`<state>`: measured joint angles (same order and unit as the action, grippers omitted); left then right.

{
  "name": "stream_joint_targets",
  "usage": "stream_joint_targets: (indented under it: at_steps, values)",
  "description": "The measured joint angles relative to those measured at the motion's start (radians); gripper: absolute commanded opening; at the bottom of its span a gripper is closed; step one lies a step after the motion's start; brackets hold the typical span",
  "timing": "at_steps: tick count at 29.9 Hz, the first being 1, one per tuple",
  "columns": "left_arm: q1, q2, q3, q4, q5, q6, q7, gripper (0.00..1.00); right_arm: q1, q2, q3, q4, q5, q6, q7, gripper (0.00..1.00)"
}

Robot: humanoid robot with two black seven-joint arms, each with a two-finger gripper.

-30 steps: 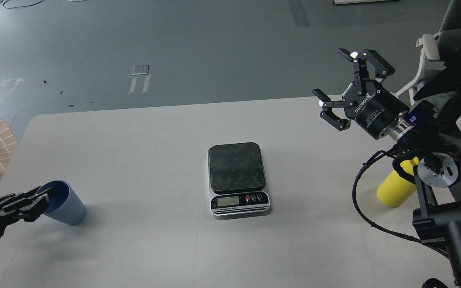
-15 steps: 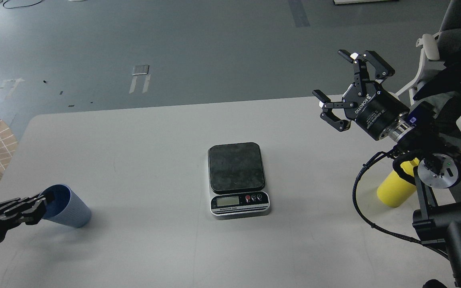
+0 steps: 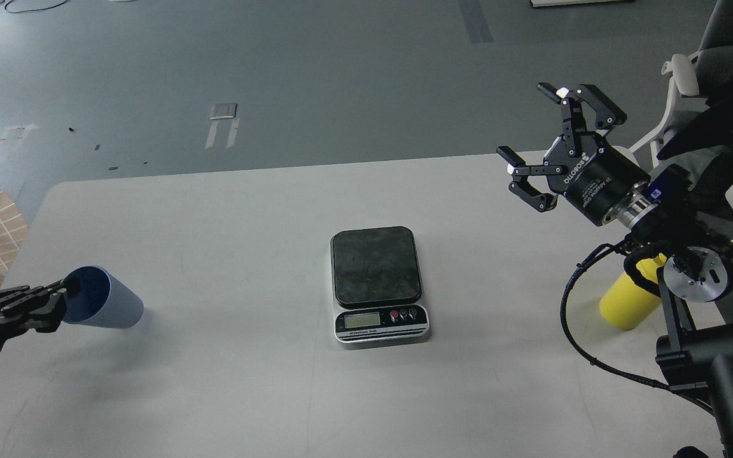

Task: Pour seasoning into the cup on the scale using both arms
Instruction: 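Carry the blue cup and set it upright on the scale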

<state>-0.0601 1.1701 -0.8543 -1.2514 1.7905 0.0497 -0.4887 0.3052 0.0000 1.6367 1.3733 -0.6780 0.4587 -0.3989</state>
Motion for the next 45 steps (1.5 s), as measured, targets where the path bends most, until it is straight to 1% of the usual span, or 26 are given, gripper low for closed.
stream_joint_targets:
  at_steps: [2,6,8,10,12,14,17,19,21,25,29,40,45]
  values:
    - [-0.058,-0.003,0.000,-0.018,0.047,-0.039,0.000,0.01,0.000,0.000,0.000,0.000,0.000,0.000,0.000,1.00]
    - [-0.217,-0.055,0.000,-0.080,0.153,-0.186,0.000,0.01,0.000,0.000,0.000,0.000,0.000,0.000,0.000,1.00]
    - [-0.307,-0.117,0.005,-0.097,0.213,-0.267,0.000,0.01,-0.004,0.000,0.000,0.002,0.000,0.000,0.000,1.00]
    - [-0.440,-0.219,0.052,-0.106,0.272,-0.362,0.000,0.01,-0.010,0.000,0.001,0.005,0.000,0.001,0.000,1.00]
    - [-0.545,-0.292,0.114,-0.106,0.299,-0.417,0.000,0.01,-0.013,0.000,0.002,0.007,0.003,0.002,0.000,1.00]
    - [-0.656,-0.359,0.208,-0.090,0.309,-0.446,0.000,0.01,-0.014,0.000,0.003,0.009,0.005,0.002,0.000,1.00]
    - [-0.834,-0.476,0.401,-0.026,0.311,-0.455,0.000,0.01,-0.017,0.000,0.006,0.011,0.006,0.002,0.000,1.00]
    - [-0.913,-0.539,0.489,0.022,0.311,-0.453,0.000,0.01,-0.021,0.000,0.016,0.011,0.006,0.002,0.000,1.00]
    - [-0.959,-0.591,0.534,0.066,0.311,-0.446,0.000,0.01,-0.022,0.000,0.032,0.012,0.006,0.009,0.001,1.00]
    - [-0.992,-0.681,0.559,0.140,0.311,-0.441,0.000,0.01,-0.024,0.000,0.051,0.012,0.006,0.026,0.001,1.00]
    - [-0.996,-0.732,0.575,0.177,0.311,-0.441,0.000,0.01,-0.034,0.000,0.057,0.012,0.006,0.029,0.001,1.00]
    - [-1.001,-0.740,0.597,0.188,0.310,-0.441,0.000,0.04,-0.042,0.000,0.059,0.012,0.006,0.030,0.001,1.00]
    - [-1.002,-0.739,0.597,0.178,0.309,-0.451,0.000,0.12,-0.043,0.000,0.058,0.013,0.006,0.030,0.001,1.00]
